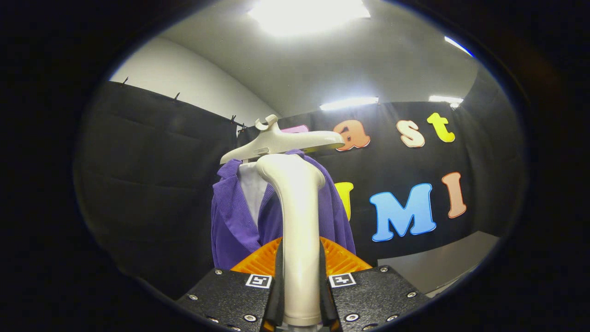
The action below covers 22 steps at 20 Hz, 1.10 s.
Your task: Iron the clothes twice with a garment steamer, once on the left side and once on the right side.
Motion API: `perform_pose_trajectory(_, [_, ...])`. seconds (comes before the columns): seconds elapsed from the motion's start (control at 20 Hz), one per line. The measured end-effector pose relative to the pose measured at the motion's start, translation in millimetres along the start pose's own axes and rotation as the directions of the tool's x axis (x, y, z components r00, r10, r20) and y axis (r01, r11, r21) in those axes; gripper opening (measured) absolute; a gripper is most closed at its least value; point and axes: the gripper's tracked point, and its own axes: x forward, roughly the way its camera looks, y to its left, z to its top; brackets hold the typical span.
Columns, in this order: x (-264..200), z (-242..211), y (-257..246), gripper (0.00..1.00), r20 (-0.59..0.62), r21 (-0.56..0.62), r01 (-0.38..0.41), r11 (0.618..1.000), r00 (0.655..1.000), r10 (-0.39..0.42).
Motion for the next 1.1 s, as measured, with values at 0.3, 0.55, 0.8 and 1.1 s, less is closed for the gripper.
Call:
perform_pose_trajectory(0.3, [32.3,-8.8,-3.9,0.30,0.006,-0.026,0.100,0.995,0.995,-0.099])
perform_pose_trajectory(0.55, [38.2,-24.0,-5.2,0.31,0.022,-0.064,0.141,0.988,0.990,-0.140])
perform_pose_trajectory(0.8, [30.5,-54.5,-16.7,0.31,-0.023,-0.034,0.166,0.985,0.986,-0.167])
perform_pose_trajectory(1.1, [19.7,-79.2,-21.4,0.31,-0.067,-0.042,0.168,0.985,0.983,-0.171])
